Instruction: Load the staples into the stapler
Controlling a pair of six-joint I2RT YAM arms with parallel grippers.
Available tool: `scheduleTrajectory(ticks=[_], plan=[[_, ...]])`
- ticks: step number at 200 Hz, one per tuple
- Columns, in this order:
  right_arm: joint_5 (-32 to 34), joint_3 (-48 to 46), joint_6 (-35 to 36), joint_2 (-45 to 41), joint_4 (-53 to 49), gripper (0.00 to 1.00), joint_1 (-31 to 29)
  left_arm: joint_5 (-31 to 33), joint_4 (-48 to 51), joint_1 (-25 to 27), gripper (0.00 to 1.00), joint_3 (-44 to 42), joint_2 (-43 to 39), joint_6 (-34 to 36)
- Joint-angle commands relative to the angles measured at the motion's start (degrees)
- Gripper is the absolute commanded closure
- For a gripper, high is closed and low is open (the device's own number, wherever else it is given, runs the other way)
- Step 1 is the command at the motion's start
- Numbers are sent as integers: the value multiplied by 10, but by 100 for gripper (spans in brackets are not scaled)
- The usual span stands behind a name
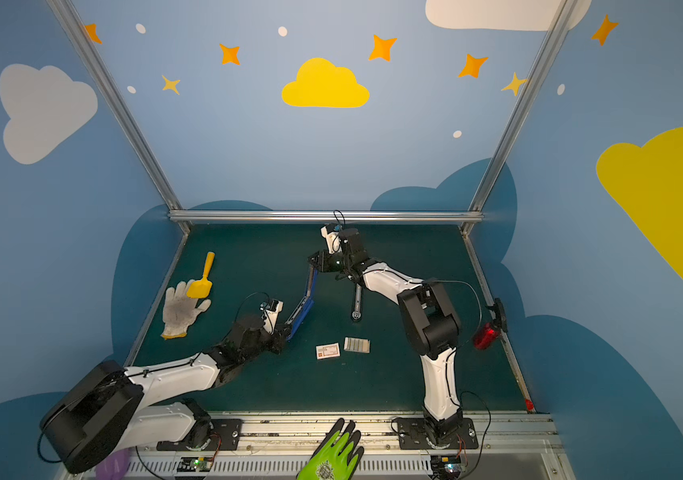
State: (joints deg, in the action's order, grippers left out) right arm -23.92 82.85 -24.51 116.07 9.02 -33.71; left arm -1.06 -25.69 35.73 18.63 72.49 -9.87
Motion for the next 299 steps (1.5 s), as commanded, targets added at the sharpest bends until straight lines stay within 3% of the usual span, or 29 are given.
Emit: scheduleTrajectory(ticks=[1,132,299], plan=[[-24,-15,-11,-40,-61,80,-53,20,-69,-1,96,34,-4,8],[-6,-41,18,-78,-67,72,-124,12,-117,-6,96,53,30,28],[26,-38,44,-99,-86,72,-162,7,-73,-13,96,83,-19,41]])
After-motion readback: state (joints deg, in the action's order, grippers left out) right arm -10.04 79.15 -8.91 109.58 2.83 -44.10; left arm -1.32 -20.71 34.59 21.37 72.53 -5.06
